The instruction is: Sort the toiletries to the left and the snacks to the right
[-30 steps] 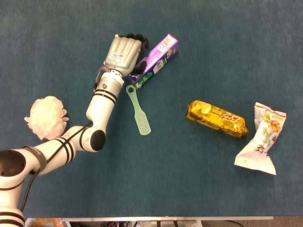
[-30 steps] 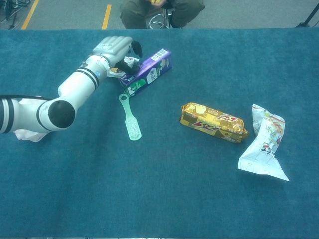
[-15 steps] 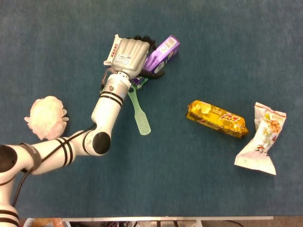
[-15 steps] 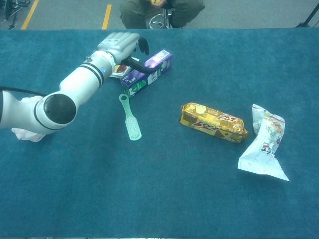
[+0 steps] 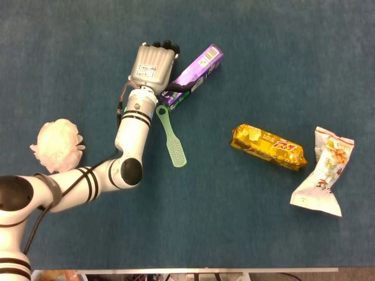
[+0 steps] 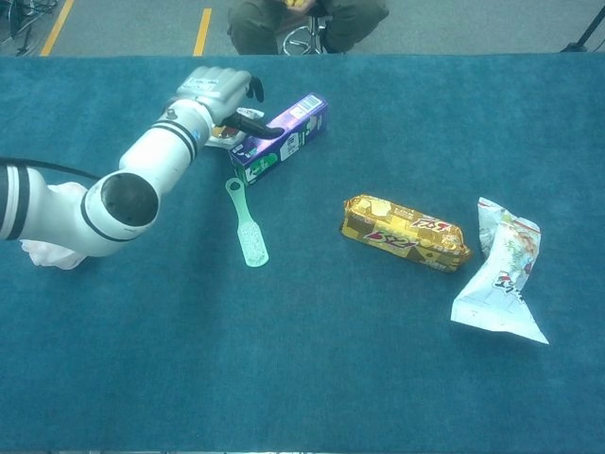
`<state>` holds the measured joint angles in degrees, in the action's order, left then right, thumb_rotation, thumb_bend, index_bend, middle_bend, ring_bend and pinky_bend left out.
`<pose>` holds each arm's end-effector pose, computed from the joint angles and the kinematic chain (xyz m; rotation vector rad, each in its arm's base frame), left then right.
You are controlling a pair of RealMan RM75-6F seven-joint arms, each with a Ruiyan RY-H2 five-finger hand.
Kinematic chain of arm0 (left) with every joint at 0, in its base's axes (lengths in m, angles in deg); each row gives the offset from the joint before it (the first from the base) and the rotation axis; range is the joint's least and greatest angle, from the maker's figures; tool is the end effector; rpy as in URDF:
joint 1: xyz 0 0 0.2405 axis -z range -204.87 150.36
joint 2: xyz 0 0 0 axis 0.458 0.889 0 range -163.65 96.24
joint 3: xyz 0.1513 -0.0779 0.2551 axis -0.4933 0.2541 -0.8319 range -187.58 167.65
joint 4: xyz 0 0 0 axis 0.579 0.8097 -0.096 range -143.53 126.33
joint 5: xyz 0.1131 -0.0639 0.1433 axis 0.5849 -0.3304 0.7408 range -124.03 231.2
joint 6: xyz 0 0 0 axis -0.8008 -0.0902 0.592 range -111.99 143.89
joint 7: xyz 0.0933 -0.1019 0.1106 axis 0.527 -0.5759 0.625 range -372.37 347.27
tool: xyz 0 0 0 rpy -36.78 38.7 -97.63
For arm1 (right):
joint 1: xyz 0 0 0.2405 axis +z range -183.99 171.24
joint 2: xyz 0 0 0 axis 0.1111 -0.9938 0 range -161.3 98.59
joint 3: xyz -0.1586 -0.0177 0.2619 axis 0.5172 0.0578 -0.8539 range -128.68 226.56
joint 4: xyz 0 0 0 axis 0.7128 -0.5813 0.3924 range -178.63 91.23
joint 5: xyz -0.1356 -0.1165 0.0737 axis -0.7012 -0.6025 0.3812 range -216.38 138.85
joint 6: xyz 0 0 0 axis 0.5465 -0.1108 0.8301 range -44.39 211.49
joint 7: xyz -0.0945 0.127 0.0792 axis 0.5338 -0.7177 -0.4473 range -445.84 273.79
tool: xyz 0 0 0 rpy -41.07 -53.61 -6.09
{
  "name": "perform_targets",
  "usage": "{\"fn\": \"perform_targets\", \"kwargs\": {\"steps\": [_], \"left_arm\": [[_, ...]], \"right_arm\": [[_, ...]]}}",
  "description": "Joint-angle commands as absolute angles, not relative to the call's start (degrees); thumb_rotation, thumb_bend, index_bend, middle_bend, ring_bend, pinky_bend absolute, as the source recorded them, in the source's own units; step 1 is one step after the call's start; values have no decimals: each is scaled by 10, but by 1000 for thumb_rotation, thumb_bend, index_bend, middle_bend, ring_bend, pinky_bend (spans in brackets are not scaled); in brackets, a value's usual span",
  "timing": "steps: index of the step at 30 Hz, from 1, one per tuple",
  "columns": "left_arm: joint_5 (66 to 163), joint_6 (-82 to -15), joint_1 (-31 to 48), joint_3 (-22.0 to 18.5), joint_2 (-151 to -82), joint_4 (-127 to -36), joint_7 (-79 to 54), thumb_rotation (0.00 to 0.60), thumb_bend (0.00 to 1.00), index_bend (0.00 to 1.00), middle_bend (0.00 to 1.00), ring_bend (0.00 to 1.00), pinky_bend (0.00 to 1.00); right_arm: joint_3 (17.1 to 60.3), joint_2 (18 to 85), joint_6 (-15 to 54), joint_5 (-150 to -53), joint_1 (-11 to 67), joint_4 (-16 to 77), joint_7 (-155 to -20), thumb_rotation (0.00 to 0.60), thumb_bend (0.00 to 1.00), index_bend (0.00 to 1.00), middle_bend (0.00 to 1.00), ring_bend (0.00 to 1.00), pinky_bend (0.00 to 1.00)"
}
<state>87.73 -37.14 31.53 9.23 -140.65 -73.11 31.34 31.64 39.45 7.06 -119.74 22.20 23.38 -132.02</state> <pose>-0.1148 0.4739 -0.0912 -1.7472 -0.9334 -0.6867 -0.2860 -0.4102 0.2418 1.2193 -1.0175 1.6621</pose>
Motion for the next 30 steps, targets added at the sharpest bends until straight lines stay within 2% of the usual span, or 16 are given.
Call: {"fn": "perform_targets", "kwargs": {"steps": [1, 9, 12, 15, 17, 19, 20, 26, 30], "left_arm": [[874, -381, 316, 84, -1411, -734, 321, 217, 139, 236, 217, 239, 383], [902, -397, 310, 57, -1439, -707, 318, 248, 139, 253, 221, 247, 384], [914, -398, 308, 54, -1451, -691, 309, 295, 139, 266, 232, 260, 388], [934, -403, 306, 52, -1463, -673, 295, 395, 139, 304, 278, 298, 427], [949, -405, 304, 49, -1471, -660, 286, 522, 139, 341, 323, 337, 482], [960, -407, 301, 48, -1478, -649, 276, 586, 139, 369, 355, 368, 527], [966, -409, 300, 49, -1482, -644, 270, 599, 139, 385, 372, 386, 549], [1012, -422, 291, 53, -1502, -614, 222, 600, 139, 525, 526, 529, 665], [1038, -428, 286, 55, -1507, -608, 198, 600, 139, 573, 578, 570, 701]], "right_arm": [[318, 396, 71, -1199, 222, 232, -1321, 600, 0, 403, 423, 356, 523], [319, 395, 70, -1198, 218, 231, -1320, 600, 0, 406, 424, 355, 523], [320, 395, 72, -1198, 218, 231, -1321, 600, 0, 407, 424, 355, 523], [321, 397, 74, -1198, 217, 228, -1322, 600, 0, 407, 424, 356, 523], [321, 398, 75, -1197, 217, 226, -1324, 600, 0, 408, 424, 356, 523], [322, 399, 75, -1197, 217, 224, -1326, 600, 0, 408, 424, 355, 523], [322, 399, 76, -1197, 217, 223, -1326, 600, 0, 408, 424, 356, 523], [323, 402, 80, -1198, 218, 220, -1327, 600, 0, 409, 424, 355, 523], [324, 404, 83, -1198, 220, 217, -1328, 600, 0, 409, 424, 355, 523]]}}
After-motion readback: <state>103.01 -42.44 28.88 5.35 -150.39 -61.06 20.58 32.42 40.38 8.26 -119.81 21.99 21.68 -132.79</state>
